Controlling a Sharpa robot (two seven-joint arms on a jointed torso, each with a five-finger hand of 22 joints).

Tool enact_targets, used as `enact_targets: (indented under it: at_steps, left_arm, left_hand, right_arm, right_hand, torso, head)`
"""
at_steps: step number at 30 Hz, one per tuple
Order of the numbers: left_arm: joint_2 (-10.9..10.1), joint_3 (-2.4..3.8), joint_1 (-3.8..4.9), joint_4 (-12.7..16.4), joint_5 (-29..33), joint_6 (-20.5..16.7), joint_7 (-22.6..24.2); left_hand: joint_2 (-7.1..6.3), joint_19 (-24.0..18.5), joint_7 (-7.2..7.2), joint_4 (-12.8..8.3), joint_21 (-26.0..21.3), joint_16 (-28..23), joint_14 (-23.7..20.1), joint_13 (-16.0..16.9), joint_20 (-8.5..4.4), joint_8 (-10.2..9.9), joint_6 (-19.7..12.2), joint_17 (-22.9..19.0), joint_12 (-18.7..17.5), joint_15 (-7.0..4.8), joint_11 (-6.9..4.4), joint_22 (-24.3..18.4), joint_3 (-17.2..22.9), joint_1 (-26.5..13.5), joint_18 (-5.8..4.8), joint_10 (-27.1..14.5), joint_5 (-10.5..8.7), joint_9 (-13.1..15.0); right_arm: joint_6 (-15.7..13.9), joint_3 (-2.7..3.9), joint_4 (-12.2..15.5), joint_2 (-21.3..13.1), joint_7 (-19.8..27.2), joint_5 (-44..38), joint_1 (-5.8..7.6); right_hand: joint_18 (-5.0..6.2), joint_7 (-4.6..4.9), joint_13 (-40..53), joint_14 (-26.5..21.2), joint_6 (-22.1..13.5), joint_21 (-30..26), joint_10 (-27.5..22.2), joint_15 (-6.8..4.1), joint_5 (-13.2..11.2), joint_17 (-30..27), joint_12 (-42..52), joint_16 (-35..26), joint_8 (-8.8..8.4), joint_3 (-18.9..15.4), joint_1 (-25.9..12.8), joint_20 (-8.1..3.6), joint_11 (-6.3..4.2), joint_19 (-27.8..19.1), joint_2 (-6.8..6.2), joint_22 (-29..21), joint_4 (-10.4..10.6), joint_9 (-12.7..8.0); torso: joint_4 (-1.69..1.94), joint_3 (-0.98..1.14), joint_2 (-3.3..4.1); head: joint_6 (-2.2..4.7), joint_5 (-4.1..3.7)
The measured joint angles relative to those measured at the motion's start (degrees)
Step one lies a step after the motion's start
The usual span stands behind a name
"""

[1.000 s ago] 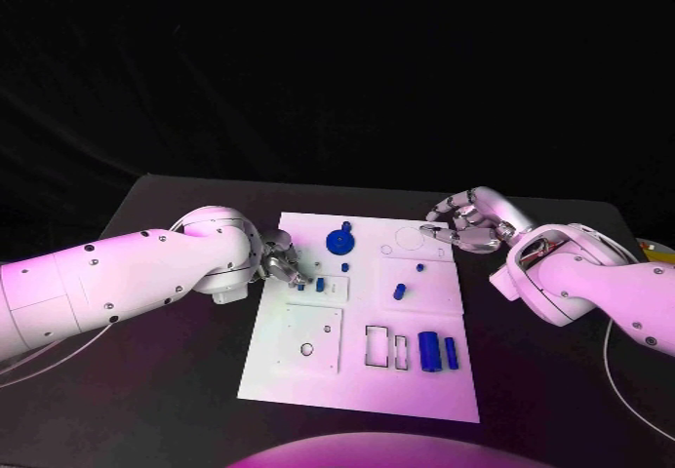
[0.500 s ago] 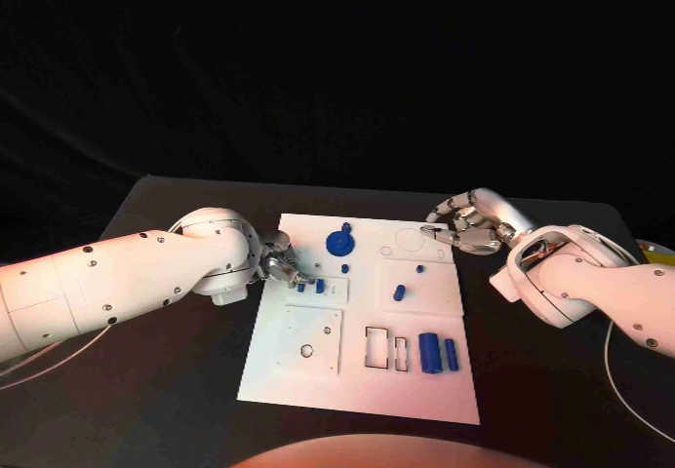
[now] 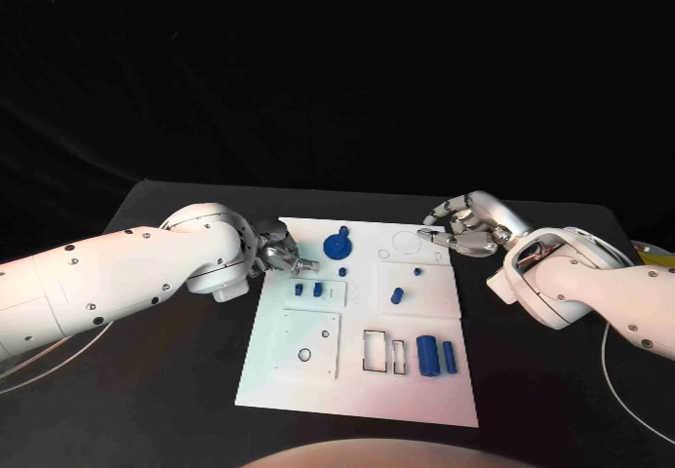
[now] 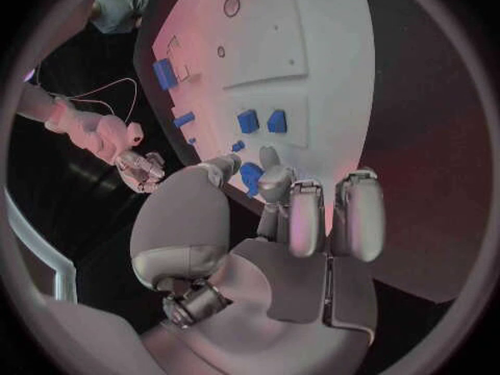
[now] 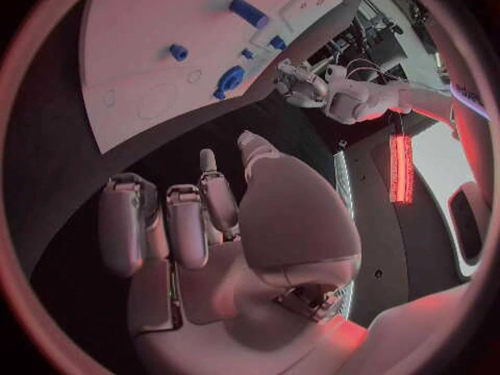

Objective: Assemble the parts on the task board

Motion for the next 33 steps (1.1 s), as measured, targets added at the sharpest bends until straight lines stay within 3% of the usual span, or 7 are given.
enact_targets:
  at_steps: [4,6,8,12,20,24,33]
  left_arm:
    - [0.0,0.13,0.07,0.2,0.5,-1.7,1.8]
    - [0.2,0.07,0.10,0.2,0.7,-2.8,3.3]
    - [0.7,-0.35,0.13,0.3,0.5,-4.4,5.5]
    - [1.7,-1.36,0.04,0.2,-1.0,-7.8,10.4]
    - [4.0,-3.04,-0.33,-1.6,-9.1,-15.9,23.7]
    - [5.3,-3.52,-0.39,-2.7,-13.8,-16.8,27.0]
    - [7.6,-4.02,-0.45,-4.9,-21.6,-14.9,28.3]
  left_hand:
    - [0.75,-6.1,2.73,-0.1,-5.0,-2.7,0.2,-13.5,1.43,-3.1,-5.6,0.0,-9.9,2.06,2.46,-5.8,1.3,4.4,2.21,-10.9,0.31,-1.8]
    - [0.37,-10.2,3.94,-0.1,-8.6,-5.4,-0.3,-16.2,2.29,-4.6,-8.0,-1.1,-12.7,3.19,3.67,-11.2,2.5,6.8,3.24,-14.8,0.31,-3.0]
    - [-0.78,-19.9,6.15,-0.1,-18.9,-15.0,-6.5,-20.6,4.13,-6.7,-10.4,-11.5,-17.9,5.06,5.73,-24.5,4.3,10.9,6.07,-19.9,0.31,-5.3]
    - [-2.40,-25.6,7.58,-0.2,-27.4,-25.1,-14.4,-27.0,5.62,-10.3,-13.0,-23.2,-25.8,6.59,7.40,-33.6,6.0,15.8,6.68,-23.8,0.31,-9.1]
    - [-5.94,-26.2,7.61,-1.0,-30.6,-28.7,-19.2,-36.1,6.19,-15.6,-12.8,-30.5,-34.3,7.69,8.37,-35.7,6.5,26.4,7.28,-25.2,-0.21,-16.9]
    - [-5.85,-23.1,7.79,-0.8,-26.8,-21.0,-15.0,-37.5,6.53,-17.1,-10.7,-24.8,-34.4,7.46,8.24,-31.6,3.9,28.2,7.28,-24.6,-0.40,-19.4]
    - [-5.70,-20.8,7.59,-0.9,-22.5,-17.8,-14.6,-39.5,6.62,-19.0,-9.1,-24.6,-35.1,7.48,8.34,-26.4,1.9,30.1,7.26,-25.4,-0.40,-21.9]
  right_arm:
    - [0.0,0.00,0.0,0.0,0.0,0.0,0.00]
    - [0.0,0.00,0.0,0.0,0.0,0.0,0.00]
    - [0.0,0.00,0.0,0.0,0.0,0.0,0.00]
    - [0.0,0.00,0.0,0.0,0.0,0.0,0.00]
    - [0.0,0.00,-0.1,0.0,0.0,0.0,-0.03]
    - [0.0,0.00,-0.1,0.0,-0.1,0.0,-0.06]
    - [0.0,0.00,-0.1,0.1,-0.2,-0.1,-0.11]
  right_hand:
    - [0.00,0.00,0.0,0.0,0.0,0.0,0.0,0.00,0.0,0.0,0.0,0.0,0.00,0.0,0.0,0.00,0.00,0.0,0.00,0.0,0.0,0.0]
    - [0.00,0.00,0.0,0.0,0.0,-0.1,0.0,0.00,0.0,0.0,-0.1,0.0,0.00,0.0,0.0,0.00,0.00,0.0,0.00,0.0,0.0,0.0]
    - [0.00,0.00,0.0,0.0,0.0,-0.3,0.0,0.00,0.0,0.0,-0.2,0.0,0.00,0.0,0.0,0.00,0.00,0.0,0.00,0.0,0.0,0.0]
    - [0.00,0.00,0.0,0.0,0.0,-0.3,0.0,0.00,0.0,0.0,-0.2,0.0,0.00,0.0,0.0,0.00,0.00,0.0,0.00,0.0,0.0,0.0]
    - [0.91,0.00,0.0,0.0,0.0,-0.5,0.0,0.00,0.0,0.0,-0.2,0.0,0.00,0.0,0.0,0.00,0.00,0.0,0.00,0.0,0.0,0.0]
    - [0.91,0.00,0.0,0.0,0.0,-0.5,0.0,0.00,0.2,0.0,-0.2,0.0,0.00,0.0,0.0,0.00,0.00,0.0,0.00,0.0,0.0,0.0]
    - [0.91,0.00,0.0,0.0,0.0,-0.5,0.0,0.00,0.5,0.0,-0.2,0.0,0.00,0.0,0.0,0.00,0.00,0.0,0.00,0.0,0.0,0.0]
  torso:
    - [0.05,0.01,0.00]
    - [0.10,0.00,0.00]
    - [0.15,-0.01,-0.01]
    - [0.17,-0.07,-0.01]
    - [0.09,-0.13,0.00]
    - [0.09,-0.11,0.02]
    - [0.02,-0.04,0.07]
  head:
    - [0.07,-0.24]
    - [0.08,-0.38]
    - [0.12,-0.54]
    - [0.20,-0.72]
    - [0.31,-0.93]
    - [0.34,-0.94]
    - [0.40,-1.04]
